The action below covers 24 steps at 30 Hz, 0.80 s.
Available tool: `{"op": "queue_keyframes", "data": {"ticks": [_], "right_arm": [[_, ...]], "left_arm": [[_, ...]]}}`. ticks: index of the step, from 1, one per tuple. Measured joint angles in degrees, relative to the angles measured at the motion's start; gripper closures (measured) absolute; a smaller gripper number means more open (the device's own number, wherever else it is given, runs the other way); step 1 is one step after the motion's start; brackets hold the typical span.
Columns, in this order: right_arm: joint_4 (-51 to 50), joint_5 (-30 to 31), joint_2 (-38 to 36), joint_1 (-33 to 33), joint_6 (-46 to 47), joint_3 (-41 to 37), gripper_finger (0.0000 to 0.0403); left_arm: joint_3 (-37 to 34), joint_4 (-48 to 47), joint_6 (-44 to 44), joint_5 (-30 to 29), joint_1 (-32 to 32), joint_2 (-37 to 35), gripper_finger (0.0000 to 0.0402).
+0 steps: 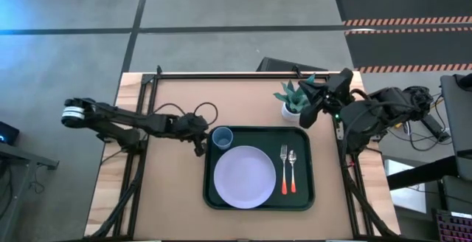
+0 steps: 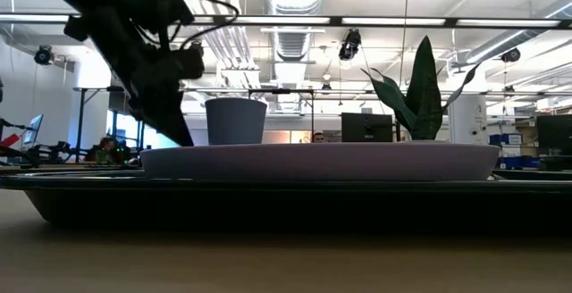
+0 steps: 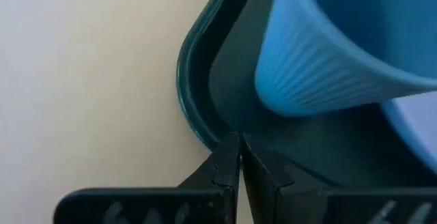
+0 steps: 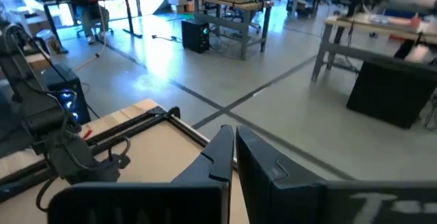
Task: Pick and place plate/cup/fork/spoon on tray
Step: Adjust the dark green serving tray on the table
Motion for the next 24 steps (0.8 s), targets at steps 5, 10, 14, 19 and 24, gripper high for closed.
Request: {"op": "queue_keyframes", "data": {"ticks": [5,10,14,19,24], "right_arm": [[-0.4,0.0,0.0,0.0,-2.1,0.6,0.0394],[-1.9,0.0,0.1,0.0,-1.7,0.6,0.0394],[-2.0,0.0,0.1,0.0,-1.4,0.4,0.0394],[-2.0,0.0,0.1,0.0,-1.4,0.4,0.0394],[-2.0,0.0,0.1,0.0,-1.4,0.4,0.0394]], "left_arm": [[0.1,2.2,-1.5,1.6,0.5,3.3,0.0402],[0.0,3.9,-1.5,2.0,1.2,5.3,0.0402],[-0.1,5.4,-1.5,2.1,2.0,7.1,0.0402],[-0.1,8.1,-1.5,4.0,3.0,9.7,0.0401],[0.0,8.6,-1.5,4.2,3.2,10.9,0.0401]]}}
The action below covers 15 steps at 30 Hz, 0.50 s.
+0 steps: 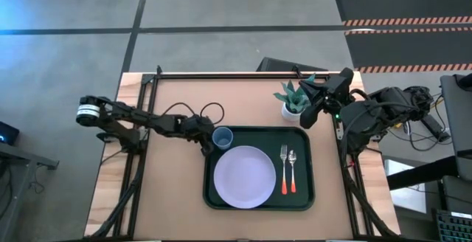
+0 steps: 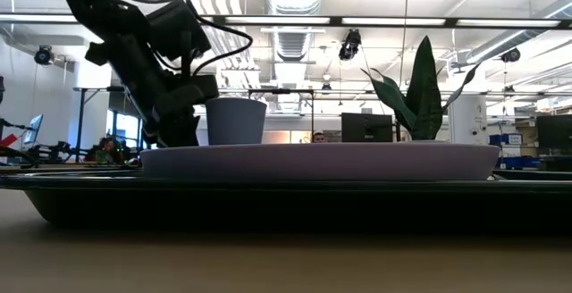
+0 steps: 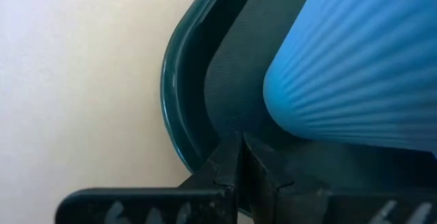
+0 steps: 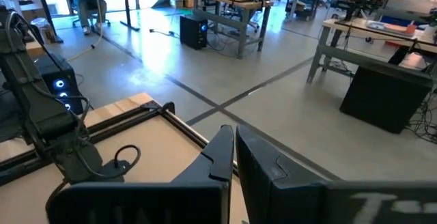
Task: Pick and place plate/cup/fork/spoon on tray
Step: Adjust the dark green serving tray on the table
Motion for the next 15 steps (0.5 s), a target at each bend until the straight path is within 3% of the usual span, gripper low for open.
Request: {"op": "queue_keyframes", "data": {"ticks": [15], "right_arm": [[0.0,0.0,0.0,0.0,0.0,0.0,0.0394]], "left_arm": [[-0.8,-15.5,-2.1,-2.4,1.9,-3.5,0.0401]]}}
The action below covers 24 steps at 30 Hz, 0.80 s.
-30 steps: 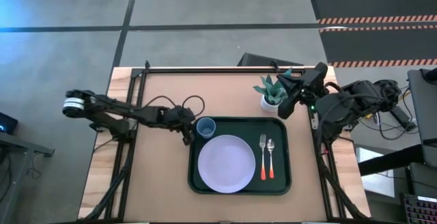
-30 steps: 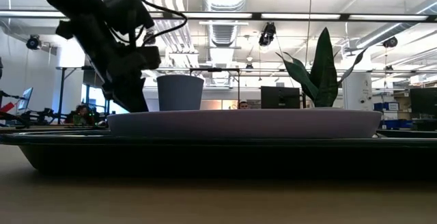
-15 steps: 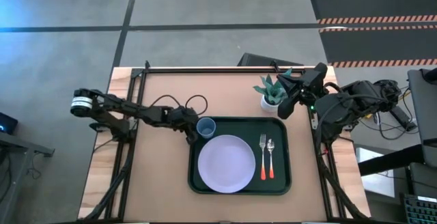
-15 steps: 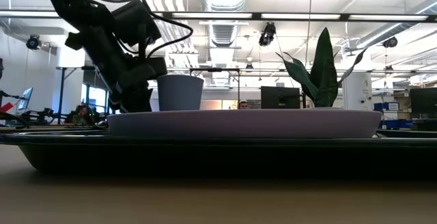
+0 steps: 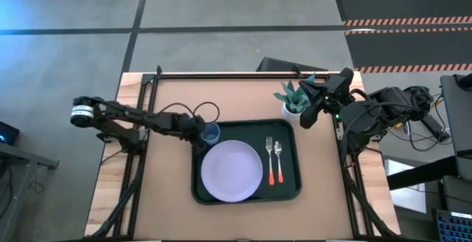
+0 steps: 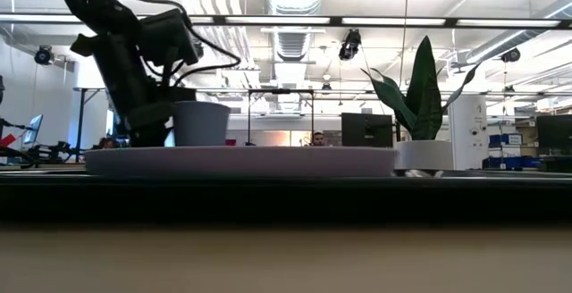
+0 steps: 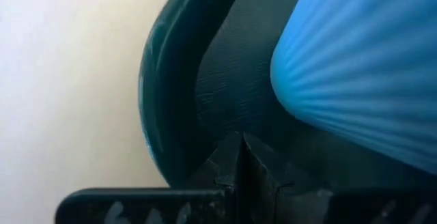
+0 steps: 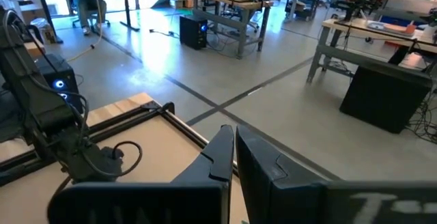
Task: Pick and place plate/cup/fork/spoon on tray
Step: Adjust the dark green serving tray on the table
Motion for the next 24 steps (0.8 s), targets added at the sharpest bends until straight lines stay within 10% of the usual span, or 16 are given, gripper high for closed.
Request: {"op": "queue_keyframes", "data": {"ticks": [14,24], "right_arm": [[-1.9,-4.2,0.0,0.0,3.5,0.0,0.0394],[-26.7,-6.2,3.3,0.0,33.2,-0.6,0.0394]], "left_arm": [[-0.4,-5.1,-0.4,-2.9,0.0,-6.2,0.0401],[0.4,-5.4,2.2,-2.0,-1.3,-21.9,0.0402]]}}
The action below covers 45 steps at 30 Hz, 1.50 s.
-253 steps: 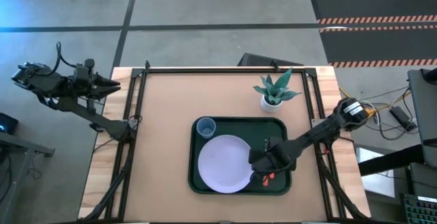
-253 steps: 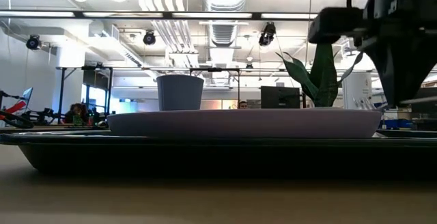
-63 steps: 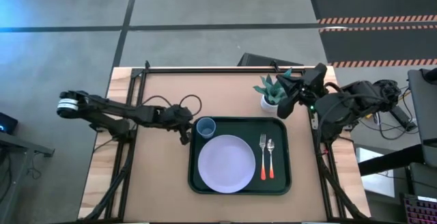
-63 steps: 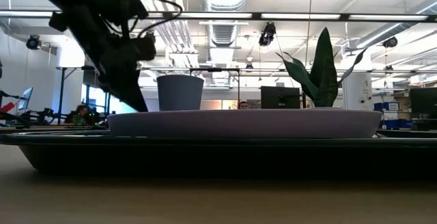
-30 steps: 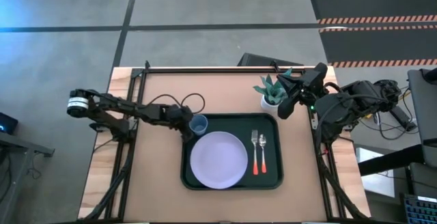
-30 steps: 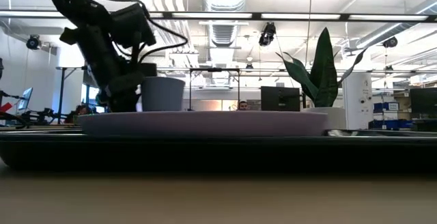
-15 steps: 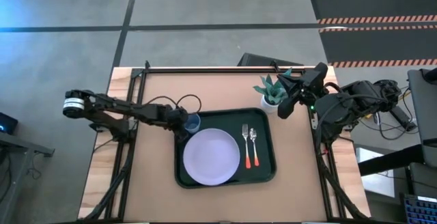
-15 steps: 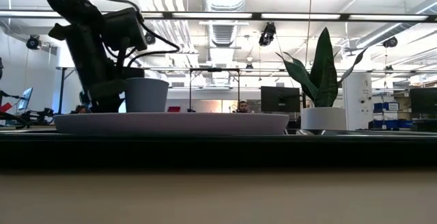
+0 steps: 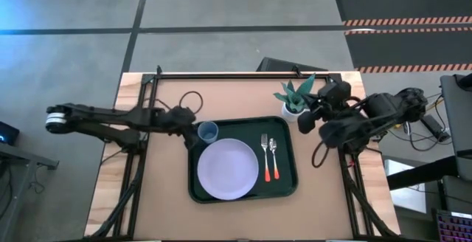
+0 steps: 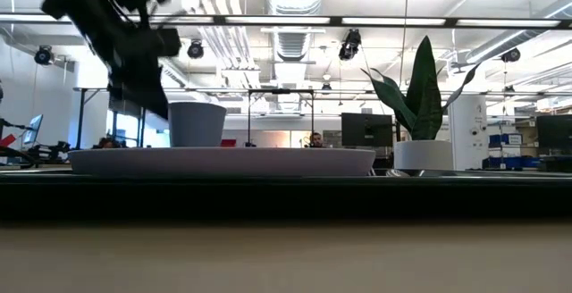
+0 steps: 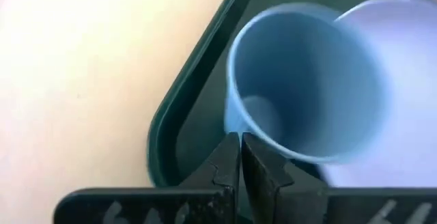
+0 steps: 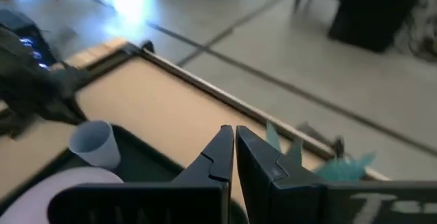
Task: Pick and place plate/cup/fork/spoon on tray
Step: Adjust the dark green serving tray on the table
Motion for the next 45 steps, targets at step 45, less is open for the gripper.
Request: {"op": "queue_keyframes", "data": {"ticks": [45], "right_arm": [[32.3,-55.4,38.5,-51.1,-39.3,-13.0,0.0395]], "left_arm": [[-0.7,-14.6,-3.5,-11.7,-0.7,-24.1,0.0402]]}}
